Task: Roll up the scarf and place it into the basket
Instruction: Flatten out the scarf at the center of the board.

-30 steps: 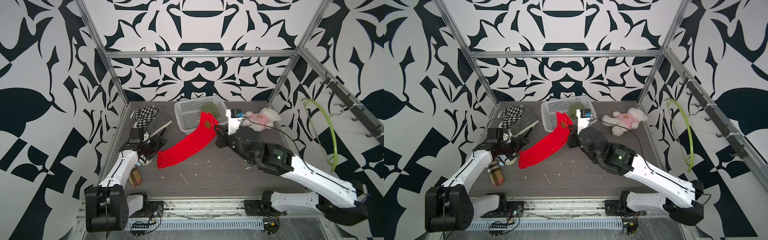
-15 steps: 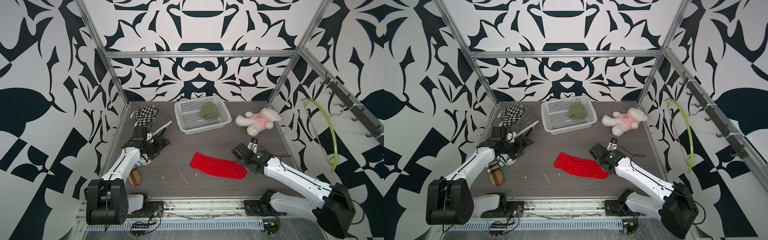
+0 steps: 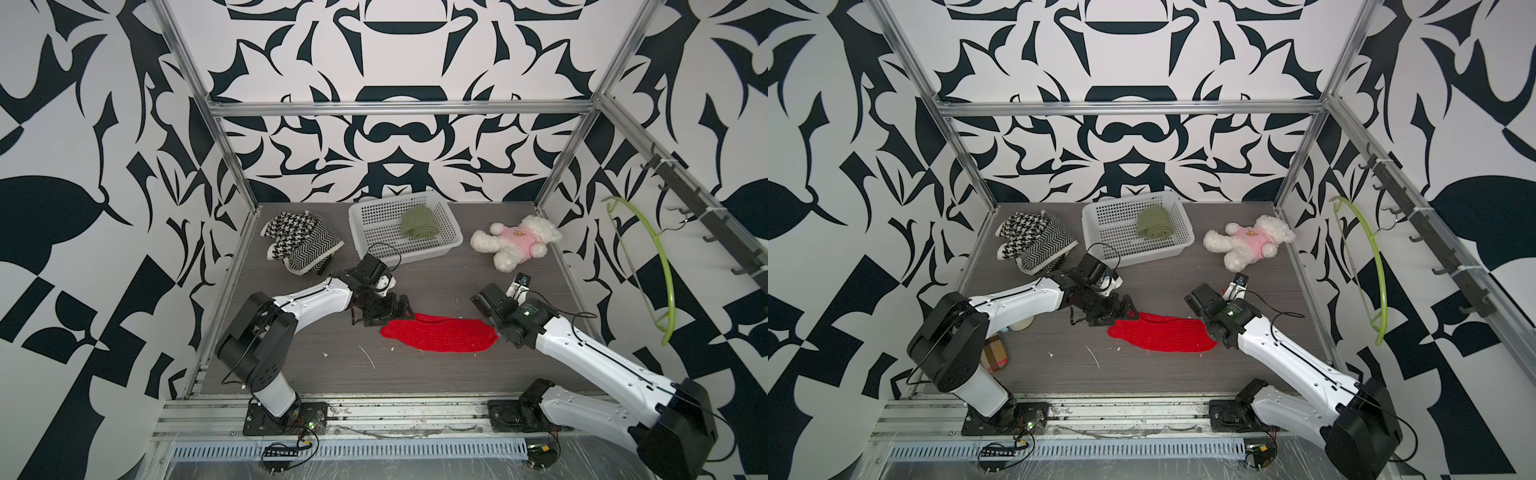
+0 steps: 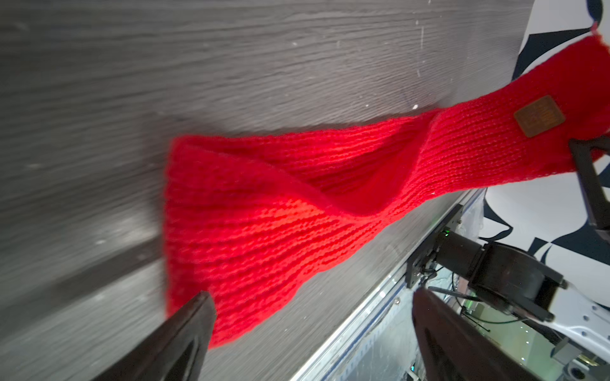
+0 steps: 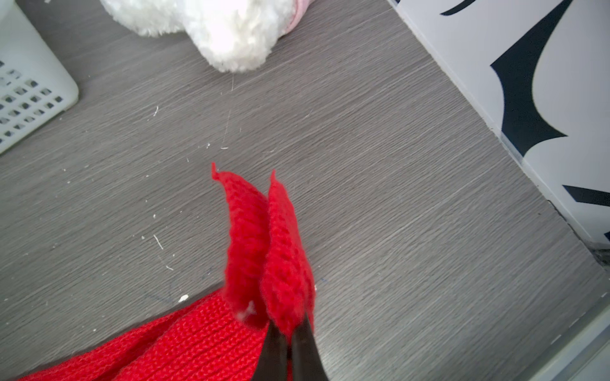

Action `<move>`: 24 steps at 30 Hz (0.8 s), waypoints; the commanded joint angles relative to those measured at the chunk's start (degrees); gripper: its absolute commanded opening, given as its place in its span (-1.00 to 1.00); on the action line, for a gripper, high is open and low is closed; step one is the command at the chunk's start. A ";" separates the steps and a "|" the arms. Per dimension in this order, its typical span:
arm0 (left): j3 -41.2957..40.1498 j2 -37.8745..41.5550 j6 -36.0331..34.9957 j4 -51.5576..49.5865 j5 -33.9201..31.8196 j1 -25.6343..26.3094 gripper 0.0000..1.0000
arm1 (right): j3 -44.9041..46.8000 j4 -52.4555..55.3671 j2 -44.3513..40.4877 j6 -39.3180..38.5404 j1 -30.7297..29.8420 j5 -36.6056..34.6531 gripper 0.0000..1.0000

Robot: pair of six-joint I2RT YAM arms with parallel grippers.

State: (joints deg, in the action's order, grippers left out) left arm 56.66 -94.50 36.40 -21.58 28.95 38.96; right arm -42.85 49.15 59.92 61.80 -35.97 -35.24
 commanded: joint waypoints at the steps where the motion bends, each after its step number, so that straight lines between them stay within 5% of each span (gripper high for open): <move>1: 0.68 -2.10 3.98 6.22 1.14 0.06 0.98 | 0.22 1.74 -0.20 1.20 0.32 -2.30 -1.00; 6: 0.81 -5.47 7.18 6.77 -5.12 -0.41 0.98 | 0.36 2.82 -0.11 1.66 0.46 -2.40 -0.97; 10: -3.35 -5.20 12.78 3.61 -14.65 -3.69 0.98 | -3.42 6.33 1.43 -0.79 0.63 -4.40 -0.11; 12: -6.43 -2.85 15.24 3.50 -18.50 -4.72 0.98 | -6.01 8.73 2.02 -2.52 0.52 -6.33 0.04; 16: -8.35 2.64 15.77 1.02 -22.06 -4.77 0.98 | -7.57 5.66 0.33 -9.30 0.37 -5.04 0.09; 24: -9.44 11.11 14.55 -0.68 -22.35 -4.77 0.98 | -5.43 -15.63 10.86 -20.33 -0.03 18.79 -0.18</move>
State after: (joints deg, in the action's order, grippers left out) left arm 48.25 -86.96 51.05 -20.25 8.03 34.13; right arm -48.25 42.00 66.11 46.68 -35.64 -26.65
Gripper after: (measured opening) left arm 0.991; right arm 0.414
